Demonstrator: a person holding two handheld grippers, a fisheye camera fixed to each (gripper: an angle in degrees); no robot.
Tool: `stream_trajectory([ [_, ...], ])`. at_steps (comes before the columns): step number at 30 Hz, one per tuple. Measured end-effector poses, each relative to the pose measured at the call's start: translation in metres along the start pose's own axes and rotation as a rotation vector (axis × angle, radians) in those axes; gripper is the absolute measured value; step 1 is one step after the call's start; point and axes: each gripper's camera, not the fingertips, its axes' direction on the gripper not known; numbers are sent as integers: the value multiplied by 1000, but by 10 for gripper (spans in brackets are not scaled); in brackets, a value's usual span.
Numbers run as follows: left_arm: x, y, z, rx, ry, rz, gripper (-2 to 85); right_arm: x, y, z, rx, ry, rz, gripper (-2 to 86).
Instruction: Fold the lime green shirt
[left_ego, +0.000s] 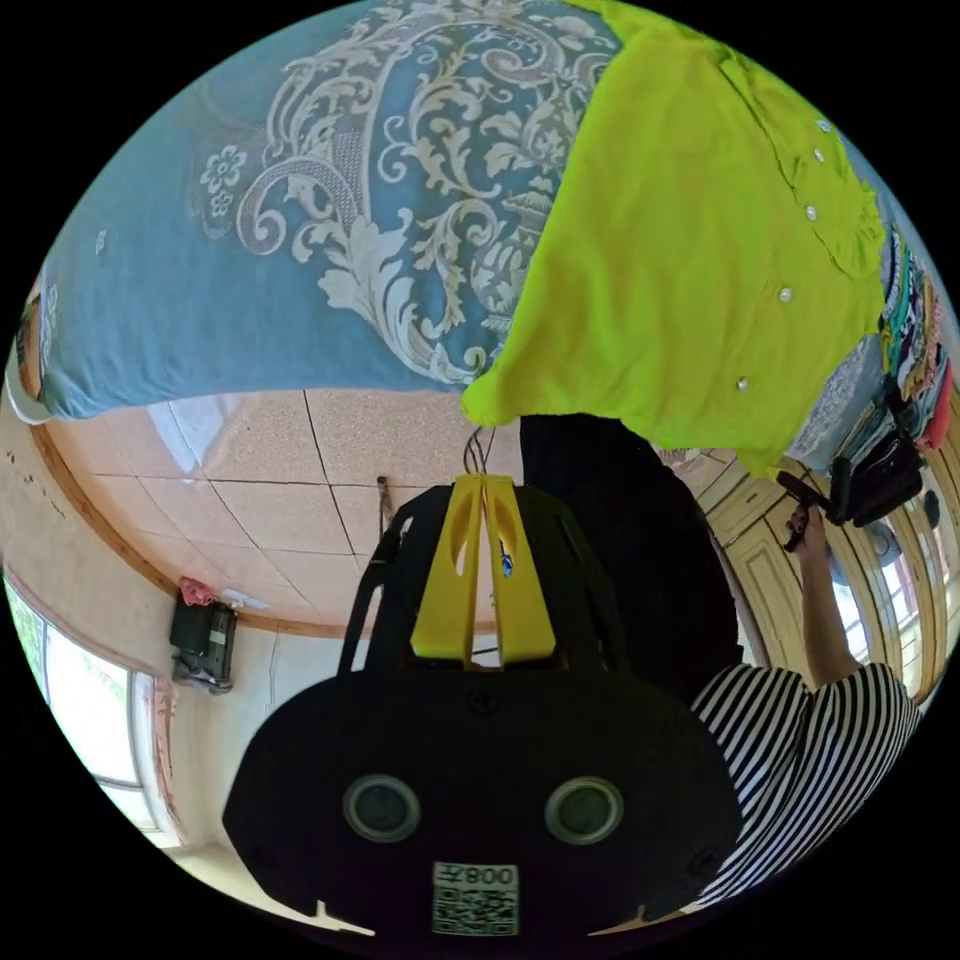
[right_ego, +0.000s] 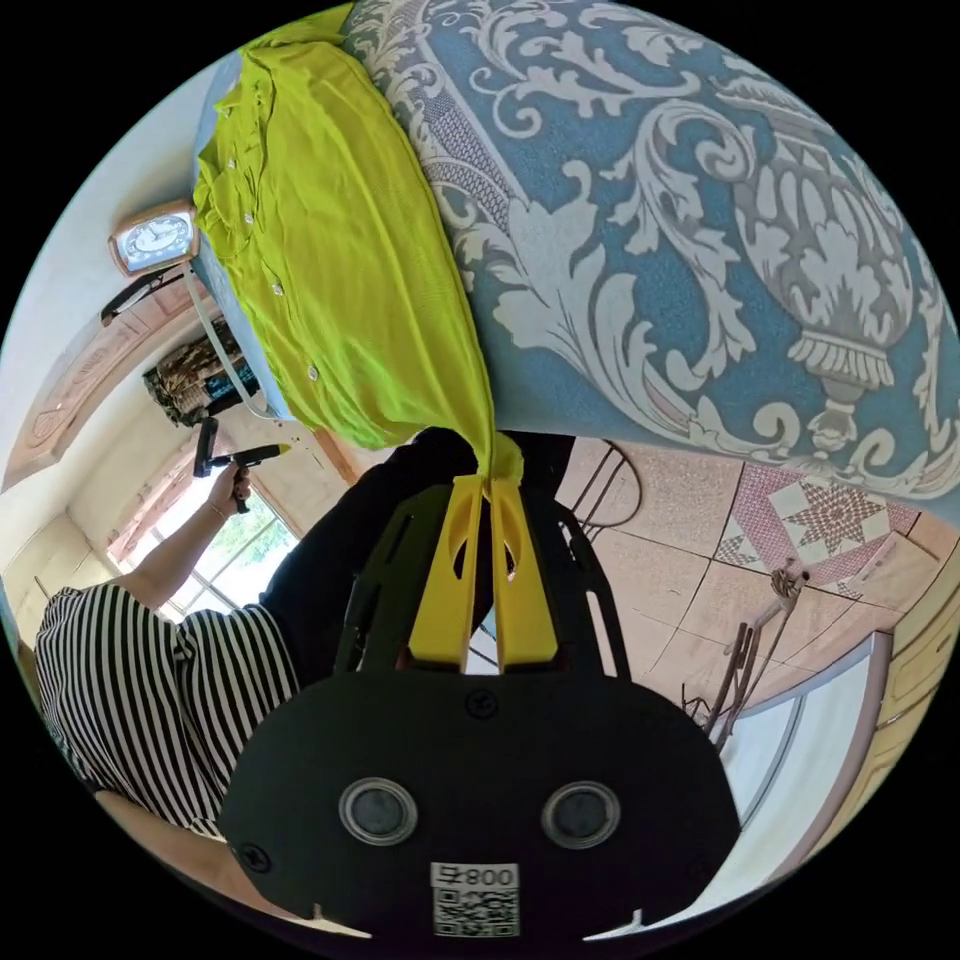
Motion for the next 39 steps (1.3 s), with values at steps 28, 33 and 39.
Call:
stream_trajectory([
  [28,611,-325,28,420,-494,1386,60,-138,-89,-116,750,122,-29,59],
  [33,620,-339,26,377,-434,1390,33,-167,-89,-108,791,169,2,72],
  [39,621,-342,-4,374,-213,1407,26,-185,-95,-101,809,67,-15,69],
])
